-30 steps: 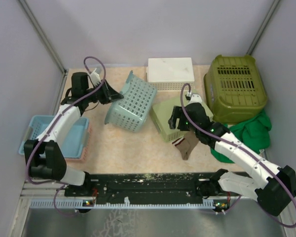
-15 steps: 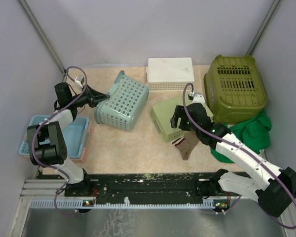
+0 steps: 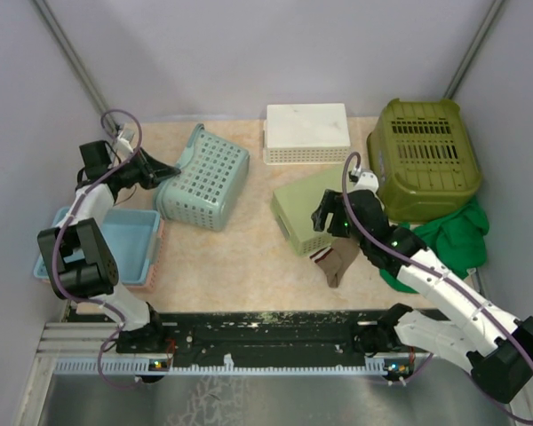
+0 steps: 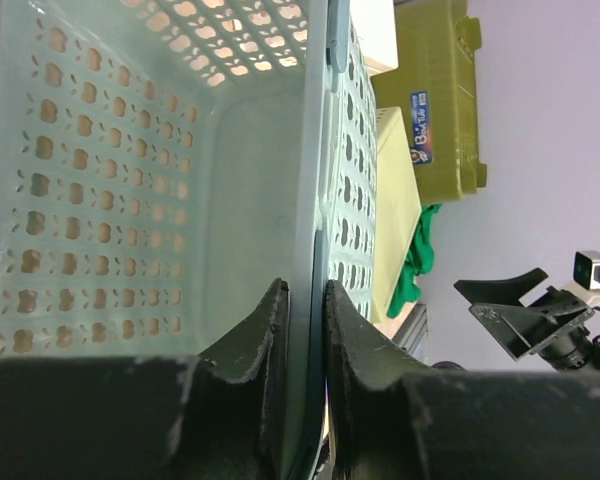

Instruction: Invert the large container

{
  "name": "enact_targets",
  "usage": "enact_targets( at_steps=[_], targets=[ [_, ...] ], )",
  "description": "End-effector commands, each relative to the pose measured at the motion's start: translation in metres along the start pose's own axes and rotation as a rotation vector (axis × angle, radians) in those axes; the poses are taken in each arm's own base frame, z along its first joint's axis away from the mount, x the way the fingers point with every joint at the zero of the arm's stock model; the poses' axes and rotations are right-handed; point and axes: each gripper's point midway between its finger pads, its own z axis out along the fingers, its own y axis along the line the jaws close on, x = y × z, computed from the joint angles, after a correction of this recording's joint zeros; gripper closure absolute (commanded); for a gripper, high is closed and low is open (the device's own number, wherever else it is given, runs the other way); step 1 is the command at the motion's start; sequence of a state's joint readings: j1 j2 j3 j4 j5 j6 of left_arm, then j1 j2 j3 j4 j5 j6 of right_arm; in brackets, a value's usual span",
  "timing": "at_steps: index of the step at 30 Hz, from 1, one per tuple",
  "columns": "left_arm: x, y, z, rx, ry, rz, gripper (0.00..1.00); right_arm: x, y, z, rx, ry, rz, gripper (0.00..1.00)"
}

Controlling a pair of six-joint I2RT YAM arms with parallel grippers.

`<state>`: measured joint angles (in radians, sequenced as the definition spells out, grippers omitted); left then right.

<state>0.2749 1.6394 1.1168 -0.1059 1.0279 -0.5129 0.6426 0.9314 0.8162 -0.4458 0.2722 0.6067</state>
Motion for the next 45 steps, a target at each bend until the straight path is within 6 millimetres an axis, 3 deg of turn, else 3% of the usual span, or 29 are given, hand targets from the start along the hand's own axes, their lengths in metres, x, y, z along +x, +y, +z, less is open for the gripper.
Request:
enact_targets(
  at_steps=[1,8,16,17,20,22,25,26,34,39,45],
  targets=[
    [0.018,0.075,-0.004,-0.299,0.019,-0.071,1.00,-0.004,0.000,0.001,-0.008,-0.031,0.018,0.26],
    [0.019,0.099,0.002,-0.359,0.028,-0.105,1.00,-0.012,0.002,0.004,-0.003,-0.038,-0.012,0.26],
    [0.006,0.079,0.015,-0.248,0.015,-0.136,1.00,-0.013,0.011,0.009,-0.030,-0.026,-0.010,0.26],
    [0.001,0.077,0.015,-0.266,0.007,-0.109,0.92,-0.014,0.012,0.008,-0.032,-0.028,-0.007,0.26],
    [-0.005,0.070,0.013,-0.366,0.010,-0.013,0.45,-0.014,0.011,0.007,-0.027,-0.027,-0.007,0.26],
    [-0.008,0.062,0.010,-0.464,0.003,0.068,0.23,-0.014,0.011,0.007,-0.027,-0.026,-0.007,0.26],
    [-0.017,0.051,-0.001,-0.623,-0.068,0.215,0.03,-0.014,0.012,0.008,-0.027,-0.022,-0.011,0.26],
    [-0.019,0.044,-0.003,-0.657,-0.088,0.267,0.01,-0.015,0.013,0.008,-0.030,-0.021,-0.011,0.26],
    [-0.038,-0.005,-0.018,-0.868,-0.199,0.590,0.01,-0.011,0.018,0.013,-0.049,-0.006,-0.007,0.27],
    [-0.052,-0.029,-0.001,-0.847,-0.217,0.704,0.01,-0.012,0.019,0.013,-0.054,-0.006,-0.010,0.27],
    [-0.067,-0.041,0.020,-0.817,-0.238,0.752,0.08,-0.012,0.018,0.011,-0.058,-0.009,-0.005,0.27]
  ],
)
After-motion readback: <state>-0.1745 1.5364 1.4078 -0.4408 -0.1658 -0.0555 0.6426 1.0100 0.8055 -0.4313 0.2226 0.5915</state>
